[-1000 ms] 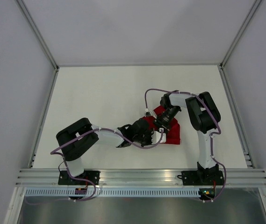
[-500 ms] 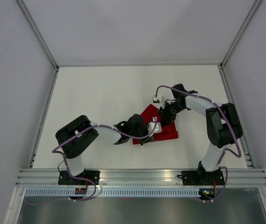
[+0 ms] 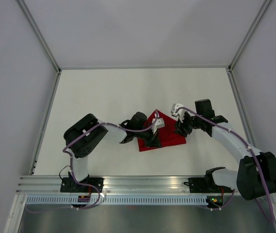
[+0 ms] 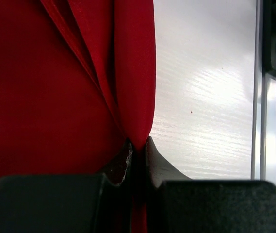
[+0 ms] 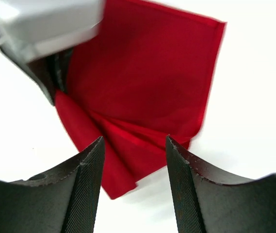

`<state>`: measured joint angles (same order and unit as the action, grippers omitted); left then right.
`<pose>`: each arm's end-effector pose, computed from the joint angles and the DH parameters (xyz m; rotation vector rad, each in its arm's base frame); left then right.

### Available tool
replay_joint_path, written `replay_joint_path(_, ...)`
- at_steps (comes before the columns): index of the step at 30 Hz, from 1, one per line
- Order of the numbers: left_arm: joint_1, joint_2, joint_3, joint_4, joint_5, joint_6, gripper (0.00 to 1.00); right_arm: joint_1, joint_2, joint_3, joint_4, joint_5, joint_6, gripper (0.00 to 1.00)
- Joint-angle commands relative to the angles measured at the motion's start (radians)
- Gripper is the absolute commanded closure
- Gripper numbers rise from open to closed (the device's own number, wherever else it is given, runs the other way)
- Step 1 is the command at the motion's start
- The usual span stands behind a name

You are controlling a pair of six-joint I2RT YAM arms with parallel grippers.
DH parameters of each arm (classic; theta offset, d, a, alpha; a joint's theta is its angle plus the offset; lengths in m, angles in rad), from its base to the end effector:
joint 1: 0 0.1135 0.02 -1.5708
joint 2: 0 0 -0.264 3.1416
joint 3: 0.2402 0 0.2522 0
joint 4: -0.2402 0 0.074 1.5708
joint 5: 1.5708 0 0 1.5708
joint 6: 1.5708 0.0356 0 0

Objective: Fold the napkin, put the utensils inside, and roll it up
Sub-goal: Roll the napkin with the utensil

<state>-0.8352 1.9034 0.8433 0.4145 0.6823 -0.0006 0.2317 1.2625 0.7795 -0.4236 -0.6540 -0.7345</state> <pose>0.2246 -0.2816 0.1175 1.2937 1.9216 -1.2018 0.2361 0.0780 0.2239 -1.3021 1.9051 0.5563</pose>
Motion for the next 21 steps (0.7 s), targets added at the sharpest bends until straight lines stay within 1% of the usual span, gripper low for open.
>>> replay_joint_path(1,0.007,0.065,-0.001,-0.079,0.036,-0.091,0.98,0.003,-0.061,-0.074,0.031,-0.064,-0.065,0.41)
replay_joint_path(5,0.021,0.103,0.025,-0.086,0.094,-0.110,0.98,0.012,-0.089,-0.123,0.051,-0.075,-0.082,0.41)
replay_joint_path(8,0.027,0.123,0.051,-0.117,0.114,-0.118,0.98,0.047,-0.117,-0.169,0.095,-0.038,-0.083,0.41)
replay_joint_path(9,0.030,0.138,0.062,-0.153,0.121,-0.118,0.98,0.079,-0.135,-0.183,0.112,-0.015,-0.080,0.40)
replay_joint_path(12,0.035,0.164,0.088,-0.177,0.109,-0.131,0.98,0.154,-0.152,-0.230,0.166,0.043,-0.080,0.40)
replay_joint_path(15,0.038,0.177,0.109,-0.215,0.095,-0.139,0.98,0.211,-0.126,-0.244,0.178,0.080,-0.098,0.38)
replay_joint_path(19,0.042,0.174,0.115,-0.220,0.088,-0.162,0.98,0.259,-0.083,-0.253,0.183,0.117,-0.127,0.38)
replay_joint_path(21,0.045,0.177,0.125,-0.249,0.077,-0.165,0.98,0.280,-0.068,-0.261,0.186,0.136,-0.134,0.38)
